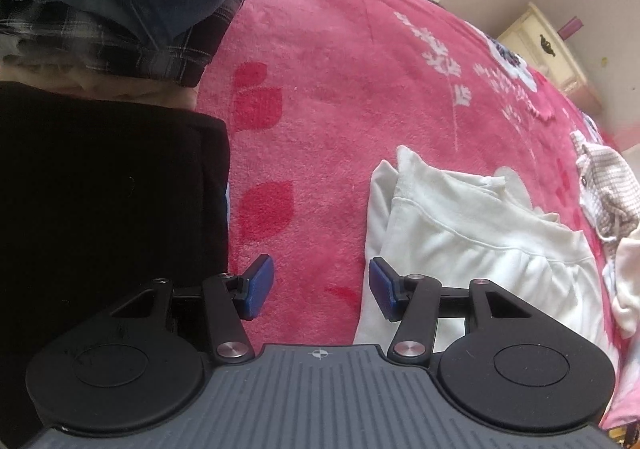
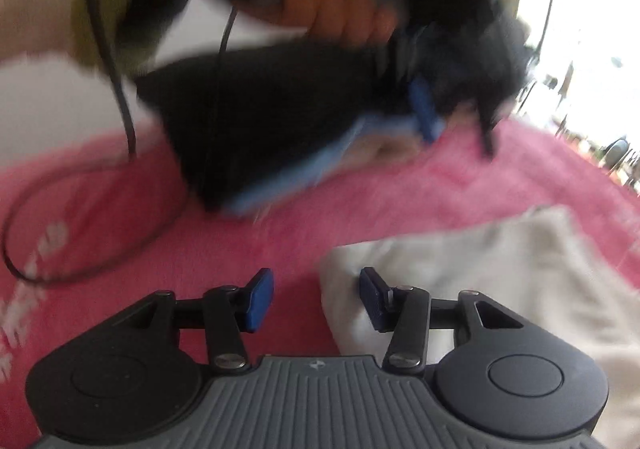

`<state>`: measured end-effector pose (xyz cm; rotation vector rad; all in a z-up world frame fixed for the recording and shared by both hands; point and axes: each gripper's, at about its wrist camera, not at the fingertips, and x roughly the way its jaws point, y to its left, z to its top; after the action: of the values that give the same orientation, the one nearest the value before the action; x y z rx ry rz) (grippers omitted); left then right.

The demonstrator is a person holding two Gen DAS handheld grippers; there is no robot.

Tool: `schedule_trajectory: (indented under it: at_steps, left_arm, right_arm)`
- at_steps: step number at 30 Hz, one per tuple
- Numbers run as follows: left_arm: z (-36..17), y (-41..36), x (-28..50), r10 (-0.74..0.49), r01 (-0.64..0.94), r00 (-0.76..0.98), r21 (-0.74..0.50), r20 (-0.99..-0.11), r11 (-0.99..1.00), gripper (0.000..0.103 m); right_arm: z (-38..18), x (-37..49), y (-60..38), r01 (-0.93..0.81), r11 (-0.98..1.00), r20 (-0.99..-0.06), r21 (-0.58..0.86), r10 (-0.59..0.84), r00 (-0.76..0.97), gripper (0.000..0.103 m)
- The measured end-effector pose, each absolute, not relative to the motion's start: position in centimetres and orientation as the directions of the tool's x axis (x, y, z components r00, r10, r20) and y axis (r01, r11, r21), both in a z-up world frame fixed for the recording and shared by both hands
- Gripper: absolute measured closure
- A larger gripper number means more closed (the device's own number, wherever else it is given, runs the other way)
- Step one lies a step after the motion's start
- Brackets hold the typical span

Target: Fold clothes

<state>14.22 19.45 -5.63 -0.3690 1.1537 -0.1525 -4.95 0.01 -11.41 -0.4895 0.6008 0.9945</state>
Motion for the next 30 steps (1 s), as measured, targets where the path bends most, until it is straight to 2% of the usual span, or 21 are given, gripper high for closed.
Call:
schedule_trajectory:
  at_steps: [5,9,11,12,13,18,23,30]
  left_arm:
    - [-5.9,19.6,14.2,-0.316,-0.058,0.404,-0.369,-0.858,0.928,0.050]
    - [-6.0,19.4,14.2,-0.318,-0.054,0.404,-0.369,-0.858,0.928,0.049]
    - [-6.0,19.3,14.2,-0.323,-0.045,0.404,-0.371,-0.856,0.927,0.049]
    - [-6.1,19.2,14.3,-0.326,-0.041,0.405,-0.373,-0.854,0.927,0.049]
    - [-6.1,19.1,14.3,-0.331,-0.038,0.402,-0.377,-0.853,0.925,0.049]
    - [-6.9,18.4,14.9,-0.411,-0.032,0.357,-0.451,-0.839,0.892,0.048]
    - [-9.4,17.1,16.5,-0.512,-0.045,0.285,-0.545,-0.810,0.837,0.044]
    - [-11.9,16.4,18.9,-0.535,-0.088,0.257,-0.571,-0.805,0.816,0.042]
  right_arm:
    - [-10.2,-5.8,-0.8,-0.836,0.521,-0.619,-0.169,0.604,0.501,0.053]
    - [-11.7,-5.4,0.1,-0.805,0.541,-0.645,-0.241,0.531,0.550,0.053]
    - [-11.8,-5.0,0.2,-0.785,0.575,-0.641,-0.230,0.518,0.567,0.063]
    - [-11.4,-4.5,-0.3,-0.762,0.620,-0.640,-0.185,0.513,0.572,0.075]
    - [-11.0,-4.0,-0.8,-0.734,0.666,-0.639,-0.136,0.507,0.578,0.093]
    - [-8.7,-2.3,-4.9,-0.584,0.802,-0.594,0.125,0.532,0.603,0.096]
    - [-7.6,-2.4,-7.0,-0.564,0.799,-0.555,0.209,0.571,0.605,0.097]
    - [-6.5,-3.0,-7.5,-0.572,0.783,-0.521,0.245,0.603,0.604,0.096]
